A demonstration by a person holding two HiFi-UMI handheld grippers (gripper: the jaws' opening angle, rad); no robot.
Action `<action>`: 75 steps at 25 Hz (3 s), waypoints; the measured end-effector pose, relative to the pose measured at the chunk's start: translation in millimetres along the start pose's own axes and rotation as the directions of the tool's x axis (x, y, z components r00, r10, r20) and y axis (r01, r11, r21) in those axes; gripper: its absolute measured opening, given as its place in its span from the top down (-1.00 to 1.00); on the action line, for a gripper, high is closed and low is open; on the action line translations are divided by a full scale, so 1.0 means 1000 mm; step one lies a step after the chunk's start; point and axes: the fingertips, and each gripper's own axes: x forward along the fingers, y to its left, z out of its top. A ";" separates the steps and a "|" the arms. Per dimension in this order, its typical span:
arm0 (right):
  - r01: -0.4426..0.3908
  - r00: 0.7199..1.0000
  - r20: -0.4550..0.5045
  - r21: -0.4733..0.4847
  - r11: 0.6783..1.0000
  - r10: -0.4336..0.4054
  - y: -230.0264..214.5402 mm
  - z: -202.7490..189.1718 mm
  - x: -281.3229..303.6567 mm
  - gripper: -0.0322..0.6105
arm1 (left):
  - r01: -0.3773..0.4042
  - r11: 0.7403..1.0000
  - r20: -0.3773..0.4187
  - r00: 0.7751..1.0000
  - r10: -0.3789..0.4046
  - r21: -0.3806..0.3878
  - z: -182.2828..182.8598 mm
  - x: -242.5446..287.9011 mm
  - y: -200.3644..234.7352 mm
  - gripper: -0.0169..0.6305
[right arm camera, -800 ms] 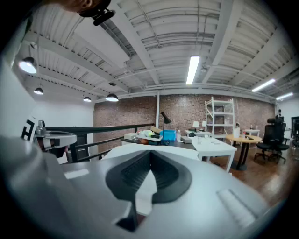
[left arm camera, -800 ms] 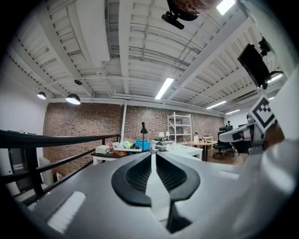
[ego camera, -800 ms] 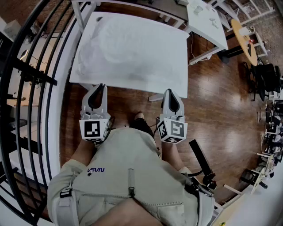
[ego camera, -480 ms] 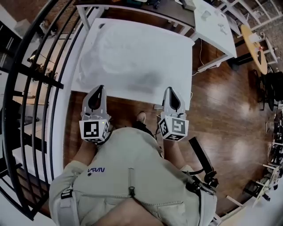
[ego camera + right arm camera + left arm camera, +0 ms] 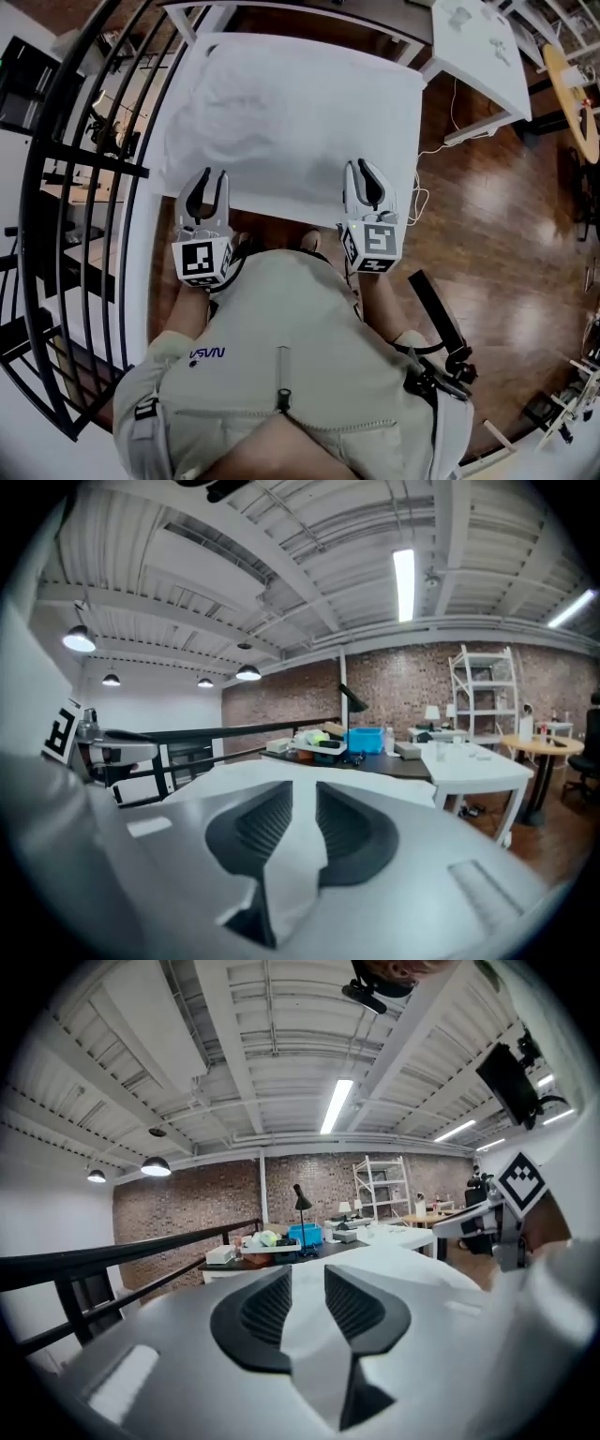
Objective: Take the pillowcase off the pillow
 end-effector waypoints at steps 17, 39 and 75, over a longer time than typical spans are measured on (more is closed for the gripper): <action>0.135 0.930 -0.323 -0.139 0.981 -0.174 -0.020 -0.107 0.004 0.16 | 0.278 0.960 -0.341 0.900 -0.272 -0.033 -0.148 0.079 -0.003 -0.09; 0.053 0.965 -0.245 -0.159 0.986 -0.092 -0.017 -0.059 0.025 0.86 | 0.281 0.949 -0.199 0.931 -0.306 -0.143 -0.060 0.093 0.007 0.90; 0.039 0.955 -0.293 -0.049 0.998 -0.052 -0.042 0.059 0.031 0.86 | 0.312 0.757 -0.267 0.945 -0.187 0.573 -0.038 0.034 -0.046 0.21</action>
